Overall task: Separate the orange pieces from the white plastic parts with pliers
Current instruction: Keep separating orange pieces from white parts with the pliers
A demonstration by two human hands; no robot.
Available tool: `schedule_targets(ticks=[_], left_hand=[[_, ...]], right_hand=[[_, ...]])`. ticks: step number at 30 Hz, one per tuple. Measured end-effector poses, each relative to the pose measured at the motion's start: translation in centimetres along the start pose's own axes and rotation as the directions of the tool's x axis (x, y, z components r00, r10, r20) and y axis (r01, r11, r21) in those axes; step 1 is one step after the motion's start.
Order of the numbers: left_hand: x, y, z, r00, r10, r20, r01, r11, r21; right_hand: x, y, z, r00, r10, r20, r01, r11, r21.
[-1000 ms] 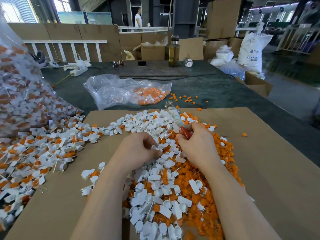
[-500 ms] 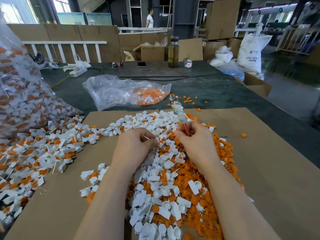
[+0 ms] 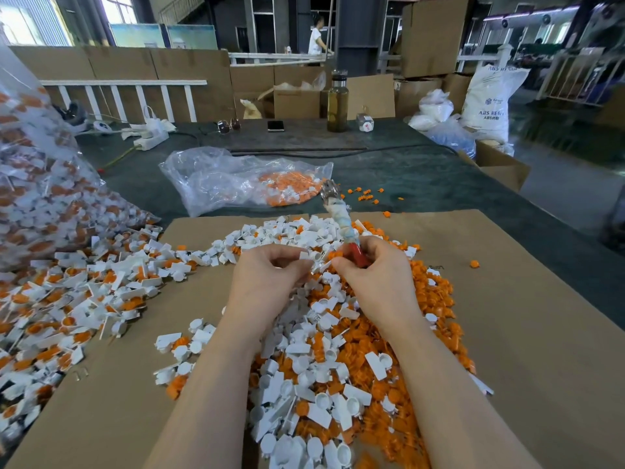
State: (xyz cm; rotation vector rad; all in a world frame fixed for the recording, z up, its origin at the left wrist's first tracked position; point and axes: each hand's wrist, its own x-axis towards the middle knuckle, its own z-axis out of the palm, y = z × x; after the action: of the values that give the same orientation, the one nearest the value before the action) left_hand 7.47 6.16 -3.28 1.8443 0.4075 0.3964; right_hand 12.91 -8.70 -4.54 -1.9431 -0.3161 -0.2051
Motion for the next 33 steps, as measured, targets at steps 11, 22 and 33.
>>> schedule_targets(ticks=[11, 22, 33], left_hand=[[-0.7, 1.1, 0.7, 0.999, -0.051, 0.016, 0.053, 0.953, -0.3], [-1.2, 1.6, 1.0, 1.0, 0.018, -0.01, -0.02, 0.954, -0.3], [-1.2, 1.8, 1.4, 0.995, 0.077, -0.068, -0.085, 0.99, -0.116]], right_hand=[[-0.4, -0.4, 0.6, 0.989, -0.126, -0.07, 0.122, 0.99, -0.064], [-0.9, -0.9, 0.7, 0.968, -0.208, -0.143, 0.196, 0.976, -0.093], [-0.6, -0.6, 0.5, 0.979, -0.192, -0.071, 0.186, 0.979, -0.079]])
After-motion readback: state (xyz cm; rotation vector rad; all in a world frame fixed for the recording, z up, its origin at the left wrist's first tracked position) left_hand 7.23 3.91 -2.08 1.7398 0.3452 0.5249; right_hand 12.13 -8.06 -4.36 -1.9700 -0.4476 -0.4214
